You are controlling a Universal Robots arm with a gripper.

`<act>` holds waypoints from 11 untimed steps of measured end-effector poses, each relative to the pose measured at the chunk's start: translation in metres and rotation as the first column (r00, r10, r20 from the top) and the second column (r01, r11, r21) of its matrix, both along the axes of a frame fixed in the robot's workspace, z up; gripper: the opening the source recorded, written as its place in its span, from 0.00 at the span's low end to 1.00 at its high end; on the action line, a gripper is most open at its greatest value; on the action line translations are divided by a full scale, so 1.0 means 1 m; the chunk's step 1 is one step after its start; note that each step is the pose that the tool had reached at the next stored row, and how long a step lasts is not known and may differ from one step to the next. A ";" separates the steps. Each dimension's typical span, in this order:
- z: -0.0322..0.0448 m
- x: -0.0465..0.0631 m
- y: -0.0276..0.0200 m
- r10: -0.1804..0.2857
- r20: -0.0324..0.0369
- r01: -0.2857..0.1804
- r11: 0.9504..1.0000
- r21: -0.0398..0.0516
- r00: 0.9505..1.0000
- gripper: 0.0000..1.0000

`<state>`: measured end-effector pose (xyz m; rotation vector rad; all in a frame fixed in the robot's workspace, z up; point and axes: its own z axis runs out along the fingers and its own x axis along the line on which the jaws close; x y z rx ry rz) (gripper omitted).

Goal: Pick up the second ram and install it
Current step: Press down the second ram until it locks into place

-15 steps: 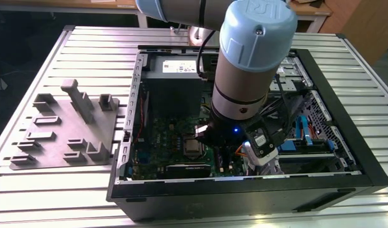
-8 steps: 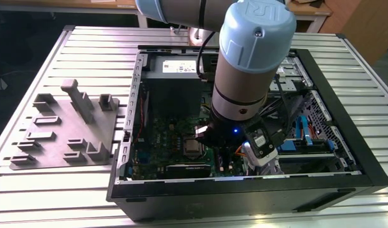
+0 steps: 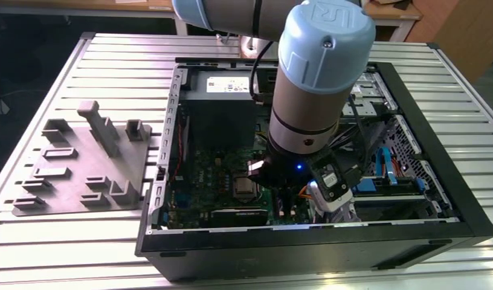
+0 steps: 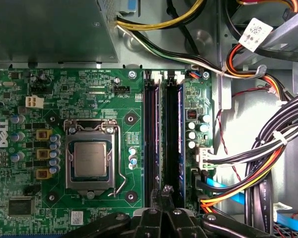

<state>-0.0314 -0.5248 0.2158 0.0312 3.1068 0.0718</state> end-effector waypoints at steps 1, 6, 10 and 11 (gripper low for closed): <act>-0.0003 0.000 0.0001 0.000 0.000 0.000 1.000 0.000 1.000 0.10; 0.0023 0.000 0.0002 0.000 0.001 0.000 1.000 0.003 1.000 0.10; 0.0150 0.000 0.0002 0.000 0.000 0.000 1.000 0.001 1.000 0.10; 0.0175 0.000 0.0001 0.000 0.000 0.000 1.000 0.001 1.000 0.10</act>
